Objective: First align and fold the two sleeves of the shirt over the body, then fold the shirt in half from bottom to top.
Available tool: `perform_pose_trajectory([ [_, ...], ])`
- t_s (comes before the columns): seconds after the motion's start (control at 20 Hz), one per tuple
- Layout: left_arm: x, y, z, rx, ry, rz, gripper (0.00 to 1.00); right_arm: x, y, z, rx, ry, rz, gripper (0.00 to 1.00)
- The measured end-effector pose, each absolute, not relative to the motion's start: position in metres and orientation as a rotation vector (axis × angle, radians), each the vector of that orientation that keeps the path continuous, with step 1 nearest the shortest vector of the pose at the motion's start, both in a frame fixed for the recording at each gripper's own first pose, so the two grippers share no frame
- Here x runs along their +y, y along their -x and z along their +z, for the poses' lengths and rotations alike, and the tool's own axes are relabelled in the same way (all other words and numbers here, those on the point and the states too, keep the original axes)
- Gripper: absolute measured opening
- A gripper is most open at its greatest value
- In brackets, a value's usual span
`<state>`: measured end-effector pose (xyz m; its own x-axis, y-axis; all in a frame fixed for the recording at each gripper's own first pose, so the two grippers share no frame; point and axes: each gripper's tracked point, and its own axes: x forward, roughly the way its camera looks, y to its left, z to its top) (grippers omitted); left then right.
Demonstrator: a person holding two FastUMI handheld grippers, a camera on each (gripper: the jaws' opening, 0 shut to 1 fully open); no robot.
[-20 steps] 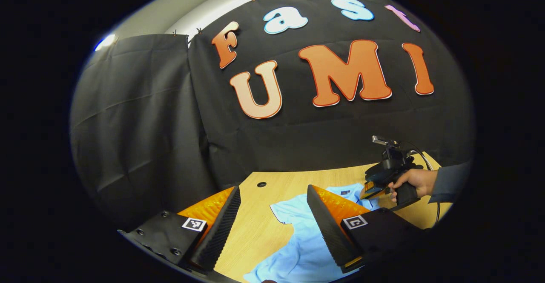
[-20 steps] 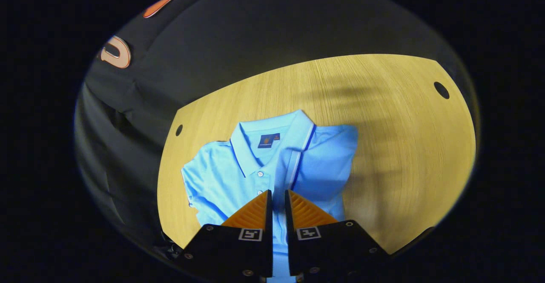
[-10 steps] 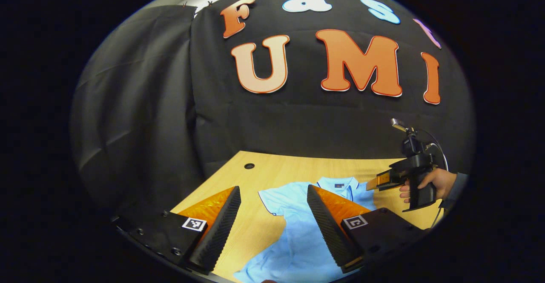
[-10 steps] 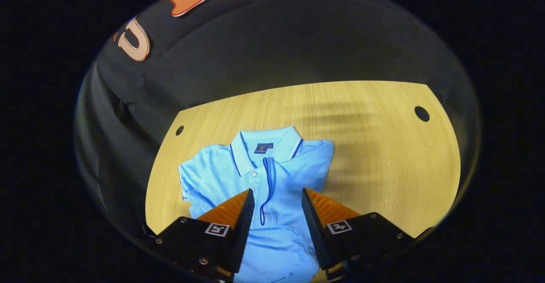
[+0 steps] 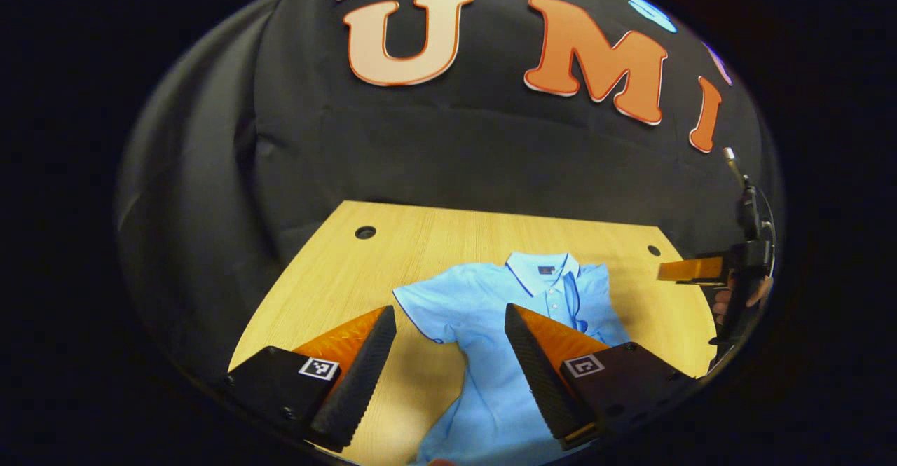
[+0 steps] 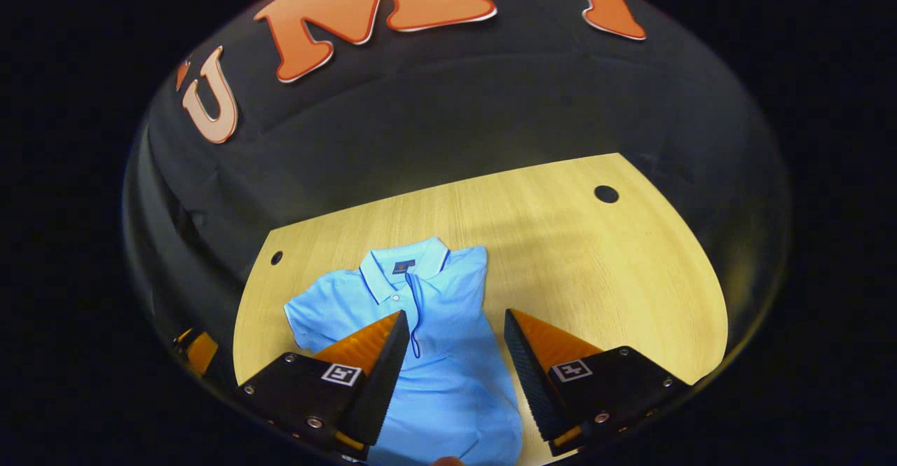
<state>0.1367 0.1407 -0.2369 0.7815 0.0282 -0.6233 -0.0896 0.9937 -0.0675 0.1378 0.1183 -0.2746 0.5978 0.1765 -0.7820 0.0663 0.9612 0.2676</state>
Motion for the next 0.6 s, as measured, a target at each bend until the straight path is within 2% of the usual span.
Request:
perform_pose_trajectory([
  [0.35, 0.168, -0.192, -0.31, 0.881, 0.136, -0.009, 0.99, 0.082, -0.076, -0.247, 0.862, -0.274, -0.118, 0.89],
  [0.6, 0.186, -0.212, -0.349, 1.013, 0.149, 0.026, 0.99, 0.068, -0.055, -0.225, 0.805, -0.263, -0.185, 0.98],
])
